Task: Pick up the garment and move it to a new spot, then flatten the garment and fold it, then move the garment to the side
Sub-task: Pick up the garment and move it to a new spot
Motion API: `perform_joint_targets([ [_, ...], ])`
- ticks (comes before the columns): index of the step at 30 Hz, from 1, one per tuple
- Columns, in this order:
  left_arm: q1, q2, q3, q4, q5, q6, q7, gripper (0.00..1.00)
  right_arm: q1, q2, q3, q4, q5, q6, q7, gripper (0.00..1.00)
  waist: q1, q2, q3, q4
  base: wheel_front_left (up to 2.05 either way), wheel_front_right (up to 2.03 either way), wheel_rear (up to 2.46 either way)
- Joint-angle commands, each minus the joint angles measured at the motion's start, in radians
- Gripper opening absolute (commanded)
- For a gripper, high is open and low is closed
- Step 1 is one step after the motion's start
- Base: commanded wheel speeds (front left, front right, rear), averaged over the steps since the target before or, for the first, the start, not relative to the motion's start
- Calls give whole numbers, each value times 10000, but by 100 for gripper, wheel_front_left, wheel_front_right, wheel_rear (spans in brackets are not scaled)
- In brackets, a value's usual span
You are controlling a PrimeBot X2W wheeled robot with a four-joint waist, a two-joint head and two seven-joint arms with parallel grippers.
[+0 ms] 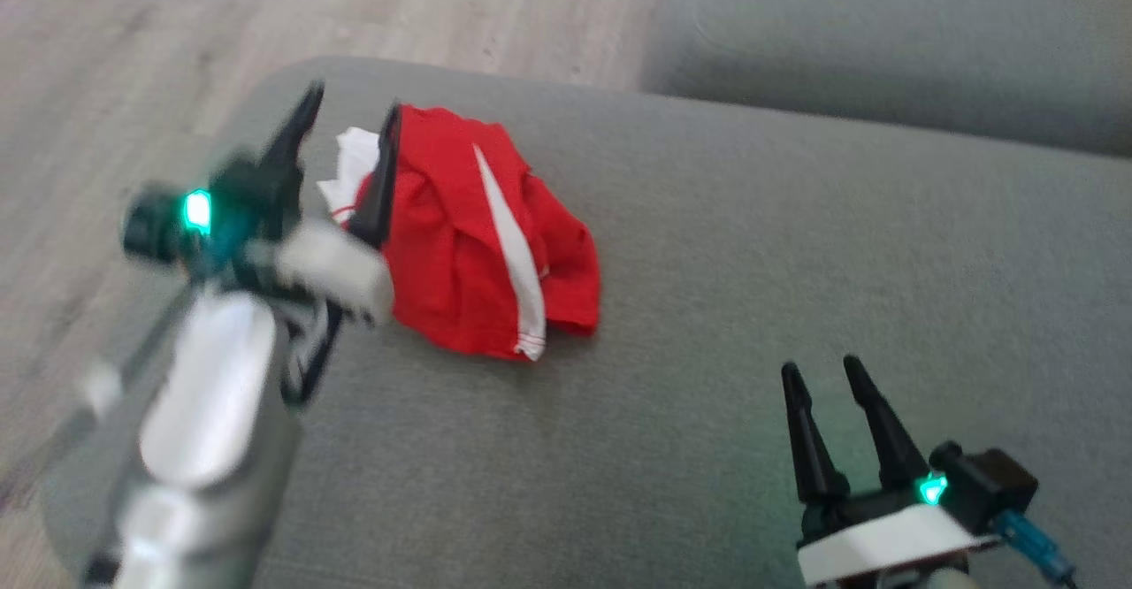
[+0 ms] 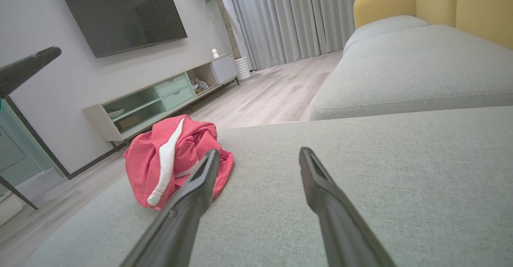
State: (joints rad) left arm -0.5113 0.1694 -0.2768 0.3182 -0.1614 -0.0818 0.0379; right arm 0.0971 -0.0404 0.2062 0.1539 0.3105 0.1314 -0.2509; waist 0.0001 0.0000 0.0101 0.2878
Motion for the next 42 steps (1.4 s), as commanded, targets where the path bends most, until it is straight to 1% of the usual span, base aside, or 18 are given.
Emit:
perform_joint_targets([
  [1,-772,328,192,-105,43,-85,380,100,-603,-98,203,-390,-94,-7,-109,100,-1,0,384,-382,0,0,0],
  [5,-2152,598,-229,934,-149,-352,2017,100,-916,-98,217,-521,-124,-7,-109,100,-1,0,823,-793,0,0,0],
  [9,-3025,661,-499,2127,-766,-451,3459,100,-1173,-98,354,-632,-116,-7,-109,100,-1,0,1222,-1191,0,0,0],
  [11,-3329,743,-653,2614,-1010,-470,3969,100,-1252,-98,421,-677,-104,-7,-109,100,-1,0,1384,-1380,0,0,0],
  [16,-3799,1019,-876,3793,-1112,-471,4666,100,-1398,-98,524,-713,-92,-7,-109,100,-1,0,1658,-1766,0,0,0],
  [21,-3918,1038,-832,4765,-1152,-206,4831,100,-1443,-98,596,-700,-76,-7,-109,100,-1,0,1711,-2054,0,0,0],
  [25,-3943,997,-783,5308,-1262,-118,4753,100,-1442,-98,577,-687,-84,-7,-109,100,-1,0,1683,-2150,0,0,0],
  [26,-3941,989,-751,5405,-1304,-94,4685,87,-1447,-98,571,-682,-90,-7,-109,100,-1,0,1670,-2163,0,0,0],
  [27,-3942,980,-719,5497,-1354,-93,4605,36,-1452,-98,564,-676,-95,-7,-109,100,-1,0,1654,-2171,0,0,0],
  [28,-3953,976,-705,5577,-1389,-101,4518,0,-1457,-98,557,-667,-98,-7,-109,100,-1,0,1638,-2177,0,0,0],
  [31,-4019,938,-642,5667,-1532,-164,4019,0,-1467,-98,520,-629,-96,-7,-109,100,-1,0,1566,-2155,0,0,0],
  [33,-4113,892,-556,5608,-1645,-195,3504,0,-1451,-98,492,-605,-84,-7,-109,100,-1,0,1496,-2125,0,0,0],
  [34,-4162,850,-508,5546,-1715,-218,3189,0,-1436,-98,473,-592,-79,-7,-109,100,-1,0,1446,-2100,0,0,0],
  [35,-4250,766,-419,5432,-1832,-252,2527,0,-1390,-98,427,-564,-72,-7,-109,100,-1,0,1316,-2045,0,0,0],
  [36,-4290,724,-398,5364,-1867,-268,2198,0,-1368,-98,402,-544,-79,-7,-109,100,-1,0,1241,-2024,0,0,0],
  [42,-4411,244,-120,4641,-2517,-391,607,0,-1218,-98,290,-456,-44,-7,-109,100,-1,0,632,-1960,0,0,0],
])
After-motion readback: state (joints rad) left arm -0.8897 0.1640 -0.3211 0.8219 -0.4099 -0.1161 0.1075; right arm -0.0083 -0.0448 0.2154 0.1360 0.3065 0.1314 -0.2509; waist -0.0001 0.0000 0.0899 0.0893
